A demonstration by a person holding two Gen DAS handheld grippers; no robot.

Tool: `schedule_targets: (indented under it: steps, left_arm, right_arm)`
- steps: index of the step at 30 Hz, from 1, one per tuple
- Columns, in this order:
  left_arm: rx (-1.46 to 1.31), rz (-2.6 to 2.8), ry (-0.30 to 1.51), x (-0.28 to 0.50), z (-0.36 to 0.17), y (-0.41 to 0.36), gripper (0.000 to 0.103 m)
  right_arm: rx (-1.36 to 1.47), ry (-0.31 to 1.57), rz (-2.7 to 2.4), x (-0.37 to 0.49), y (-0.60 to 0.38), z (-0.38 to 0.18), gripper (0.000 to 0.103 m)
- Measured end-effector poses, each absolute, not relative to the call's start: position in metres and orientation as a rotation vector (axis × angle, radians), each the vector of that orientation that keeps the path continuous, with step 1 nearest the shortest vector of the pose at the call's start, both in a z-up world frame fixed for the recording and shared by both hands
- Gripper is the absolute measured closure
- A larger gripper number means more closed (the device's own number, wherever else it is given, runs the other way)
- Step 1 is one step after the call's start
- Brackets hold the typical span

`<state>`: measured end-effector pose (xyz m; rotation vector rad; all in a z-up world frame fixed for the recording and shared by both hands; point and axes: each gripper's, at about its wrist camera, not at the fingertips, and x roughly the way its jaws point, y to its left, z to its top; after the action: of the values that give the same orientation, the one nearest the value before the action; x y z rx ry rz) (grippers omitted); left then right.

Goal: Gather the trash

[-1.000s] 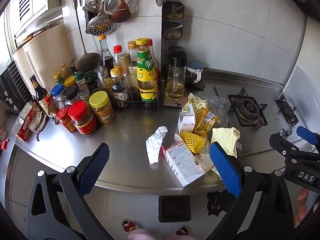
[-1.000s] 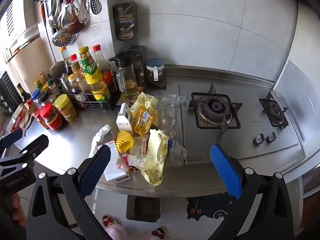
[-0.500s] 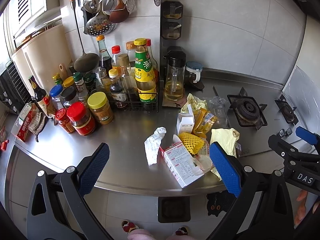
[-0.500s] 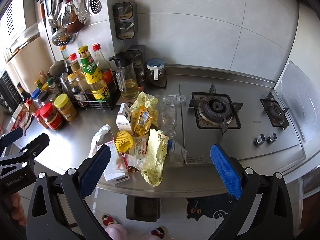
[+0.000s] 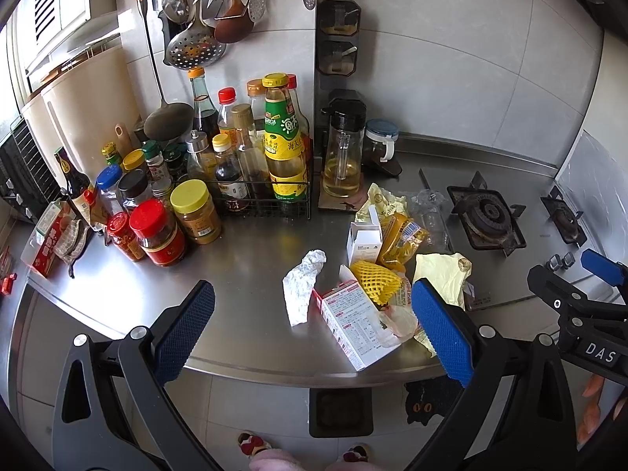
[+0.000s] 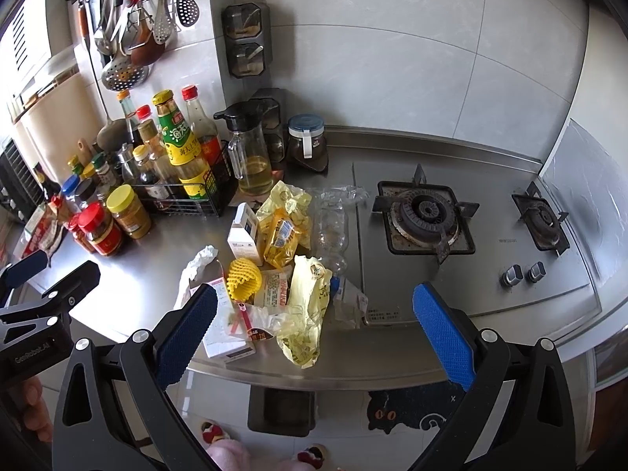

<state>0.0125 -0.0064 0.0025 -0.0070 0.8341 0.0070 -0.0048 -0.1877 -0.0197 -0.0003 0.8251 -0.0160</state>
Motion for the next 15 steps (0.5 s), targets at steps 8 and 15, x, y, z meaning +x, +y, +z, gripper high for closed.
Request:
schedule_targets:
  steps: [8,15]
  left_arm:
    - [-0.007,0.01,0.834,0.0124,0.0013,-0.0041,0.008]
    - [-0.01,0.006,0.836,0.0121,0.0027,-0.0045,0.008]
  right_arm:
    - [0.002,0.827,-0.016,-0.0045,-0.1876,-0.02,0.003]
    - [0.004,0.824,-0.017,-0.0056,-0.1877,-0.0203,0.003]
